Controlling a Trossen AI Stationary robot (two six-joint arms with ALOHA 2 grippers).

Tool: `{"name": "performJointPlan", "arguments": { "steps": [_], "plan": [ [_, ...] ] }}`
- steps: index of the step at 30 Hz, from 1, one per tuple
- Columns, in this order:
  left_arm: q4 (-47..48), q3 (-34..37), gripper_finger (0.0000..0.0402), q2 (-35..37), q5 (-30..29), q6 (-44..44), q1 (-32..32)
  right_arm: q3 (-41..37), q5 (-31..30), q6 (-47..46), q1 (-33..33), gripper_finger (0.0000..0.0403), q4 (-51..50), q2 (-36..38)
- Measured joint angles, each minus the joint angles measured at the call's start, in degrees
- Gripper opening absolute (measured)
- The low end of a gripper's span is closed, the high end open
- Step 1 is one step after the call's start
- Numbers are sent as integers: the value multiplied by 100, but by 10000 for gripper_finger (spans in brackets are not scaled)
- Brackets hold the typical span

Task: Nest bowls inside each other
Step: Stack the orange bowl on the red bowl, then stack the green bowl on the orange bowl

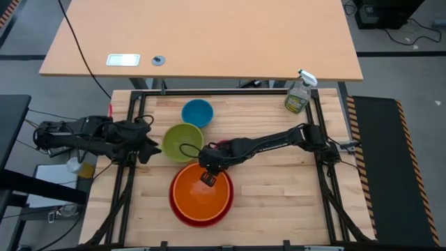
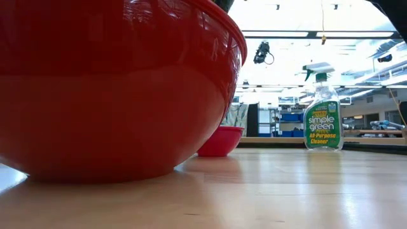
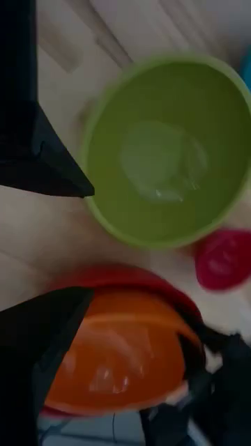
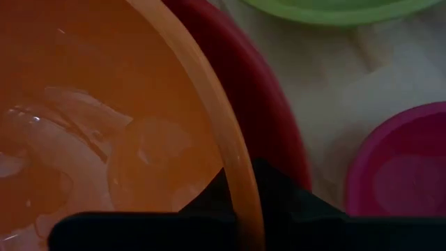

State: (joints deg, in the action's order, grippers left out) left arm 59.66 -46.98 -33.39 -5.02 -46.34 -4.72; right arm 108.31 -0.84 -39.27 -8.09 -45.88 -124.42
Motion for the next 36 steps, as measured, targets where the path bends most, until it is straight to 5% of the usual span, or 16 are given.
{"name": "performJointPlan", "arguments": {
  "steps": [9, 15, 26, 36],
  "plan": [
    [144, 57, 224, 0, -114, -206, -2, 0, 147, 49, 12, 117, -20, -13],
    [122, 453, 224, 2, -114, -548, -2, 126, 758, -47, 96, 169, -318, -15],
    [146, 741, 226, -265, -1337, -1453, 43, 1238, 409, 155, 196, 197, -1990, -15],
    [-269, 1340, 247, -798, -1173, -1671, 851, 1770, 451, 350, 340, 231, -2628, -15]
  ]
}}
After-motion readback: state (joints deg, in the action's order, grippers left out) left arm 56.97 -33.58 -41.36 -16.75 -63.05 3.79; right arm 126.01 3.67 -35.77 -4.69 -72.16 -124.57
